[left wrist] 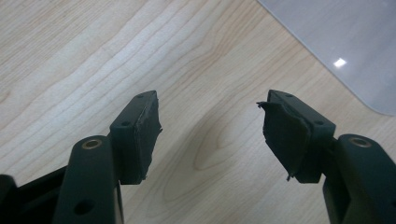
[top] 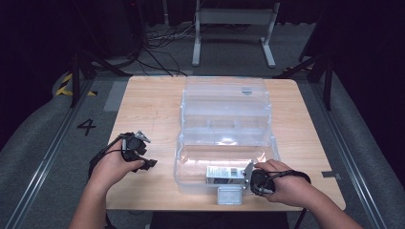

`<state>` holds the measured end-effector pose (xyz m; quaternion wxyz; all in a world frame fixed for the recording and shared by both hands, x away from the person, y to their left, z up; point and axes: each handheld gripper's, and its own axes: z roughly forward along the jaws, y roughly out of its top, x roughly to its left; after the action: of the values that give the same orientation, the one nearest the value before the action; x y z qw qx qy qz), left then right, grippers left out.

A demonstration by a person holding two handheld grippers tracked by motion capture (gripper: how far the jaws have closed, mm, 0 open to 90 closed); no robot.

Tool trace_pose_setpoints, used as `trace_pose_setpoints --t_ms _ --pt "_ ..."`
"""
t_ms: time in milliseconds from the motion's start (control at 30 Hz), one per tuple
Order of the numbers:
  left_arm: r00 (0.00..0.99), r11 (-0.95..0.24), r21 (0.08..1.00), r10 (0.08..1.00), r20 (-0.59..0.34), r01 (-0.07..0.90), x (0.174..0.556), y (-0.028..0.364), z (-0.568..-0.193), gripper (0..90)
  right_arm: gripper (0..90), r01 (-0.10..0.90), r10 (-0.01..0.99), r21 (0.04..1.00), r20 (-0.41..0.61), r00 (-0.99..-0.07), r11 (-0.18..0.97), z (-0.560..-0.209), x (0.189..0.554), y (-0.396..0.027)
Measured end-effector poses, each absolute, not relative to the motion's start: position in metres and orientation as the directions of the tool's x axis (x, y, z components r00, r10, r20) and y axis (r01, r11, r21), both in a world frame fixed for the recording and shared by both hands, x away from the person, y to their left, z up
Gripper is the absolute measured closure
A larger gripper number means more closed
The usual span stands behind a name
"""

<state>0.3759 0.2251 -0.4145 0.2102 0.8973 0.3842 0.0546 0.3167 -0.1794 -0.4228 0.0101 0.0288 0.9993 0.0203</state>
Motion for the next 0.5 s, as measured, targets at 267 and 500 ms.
trace_pose_setpoints --t_ms 267,500 --pt "0.675 -0.588 0.435 0.735 -0.066 0.683 0.38 0.224 -0.404 35.9 87.8 0.045 0.045 0.045 -0.016 -0.999 0.998 -0.423 0.317 -0.179" --pt "0.707 -0.614 0.444 0.703 -0.068 0.653 0.389 0.221 -0.397 38.7 87.9 0.047 0.048 0.056 -0.023 -0.999 0.997 -0.424 0.317 -0.18"
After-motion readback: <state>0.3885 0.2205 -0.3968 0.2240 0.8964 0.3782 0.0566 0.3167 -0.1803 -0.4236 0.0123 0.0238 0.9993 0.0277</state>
